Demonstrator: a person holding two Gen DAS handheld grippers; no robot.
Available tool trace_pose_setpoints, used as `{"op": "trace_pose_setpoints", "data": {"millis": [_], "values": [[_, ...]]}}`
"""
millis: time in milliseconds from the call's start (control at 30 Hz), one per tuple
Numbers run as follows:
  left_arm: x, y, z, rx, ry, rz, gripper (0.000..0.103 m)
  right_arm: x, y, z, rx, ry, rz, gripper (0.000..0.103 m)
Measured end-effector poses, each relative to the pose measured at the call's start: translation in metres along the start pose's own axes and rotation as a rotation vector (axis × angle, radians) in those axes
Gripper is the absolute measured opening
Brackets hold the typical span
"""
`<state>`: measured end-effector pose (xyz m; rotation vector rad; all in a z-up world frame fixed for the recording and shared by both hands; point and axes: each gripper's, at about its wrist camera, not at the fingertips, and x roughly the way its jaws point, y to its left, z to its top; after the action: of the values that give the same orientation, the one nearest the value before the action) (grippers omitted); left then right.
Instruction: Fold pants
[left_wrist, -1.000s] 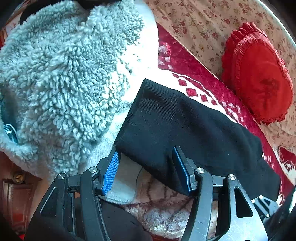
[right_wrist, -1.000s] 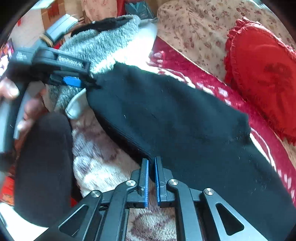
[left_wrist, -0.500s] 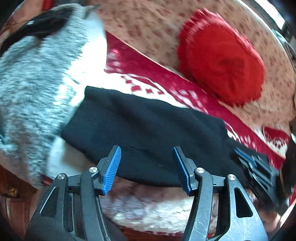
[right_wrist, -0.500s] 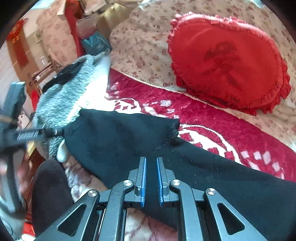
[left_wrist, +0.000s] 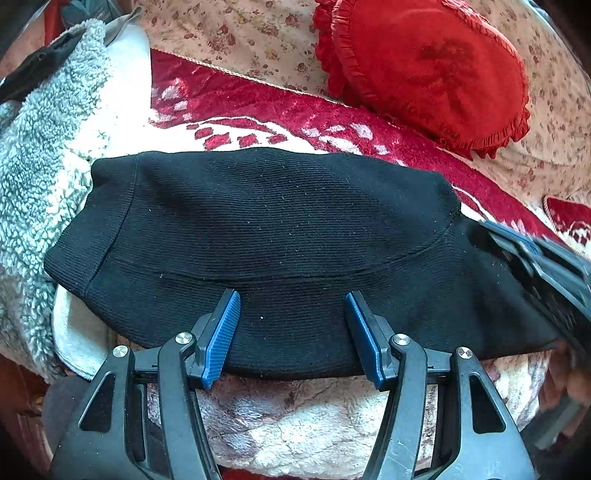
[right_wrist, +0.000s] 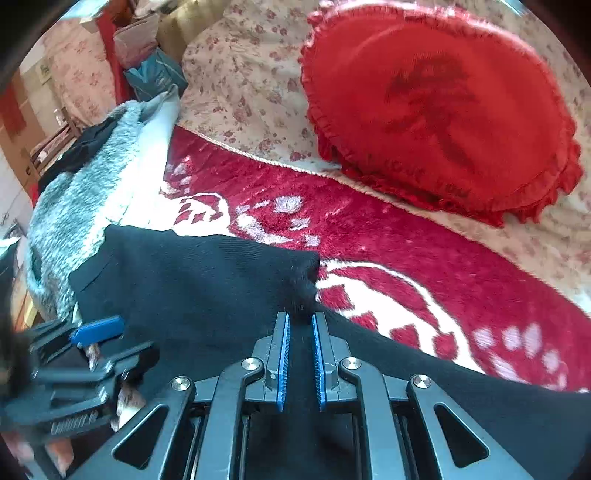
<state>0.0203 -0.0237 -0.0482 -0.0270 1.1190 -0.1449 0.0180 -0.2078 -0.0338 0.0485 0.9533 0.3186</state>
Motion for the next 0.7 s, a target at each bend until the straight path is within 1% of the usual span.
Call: {"op": "trace_pose_setpoints", "data": {"millis": [67,167,233,300,367,467,500,600,700], "values": [[0.0,0.0,0.0,-0.001,-0.001,0.002,0.058,-0.015,0.004,-0.01,-0.017,0.001,0.007,0.009],[-0.001,-0.002,-0.002,0.008,-0.006,0.014,0.058,-0.032,0.006,-0.033,-0.036,0.015,-0.007,0.01],[-0.002,-0.003,-0.003,0.013,-0.008,0.02,0.058,-0.034,0.002,-0.049,-0.032,0.046,-0.029,0.012],[-0.004,-0.003,-0.004,0.014,-0.009,0.02,0.058,-0.031,-0.008,-0.069,-0.031,0.104,-0.077,0.012],[-0.006,-0.004,-0.005,0.012,-0.01,0.018,0.058,-0.041,-0.015,-0.084,-0.01,0.074,-0.055,0.012],[-0.011,-0.006,-0.007,0.016,-0.013,0.013,0.058,-0.053,-0.023,-0.092,0.017,0.101,-0.046,0.012],[-0.013,-0.008,-0.007,0.019,-0.015,0.009,0.058,-0.057,-0.025,-0.093,0.02,0.106,-0.057,0.012],[-0.021,-0.015,-0.008,0.035,-0.029,-0.002,0.058,-0.07,-0.036,-0.094,0.038,0.087,-0.097,0.013],[-0.027,-0.025,-0.005,0.052,-0.04,-0.026,0.058,-0.081,-0.056,-0.094,0.101,0.059,-0.125,0.014]]}}
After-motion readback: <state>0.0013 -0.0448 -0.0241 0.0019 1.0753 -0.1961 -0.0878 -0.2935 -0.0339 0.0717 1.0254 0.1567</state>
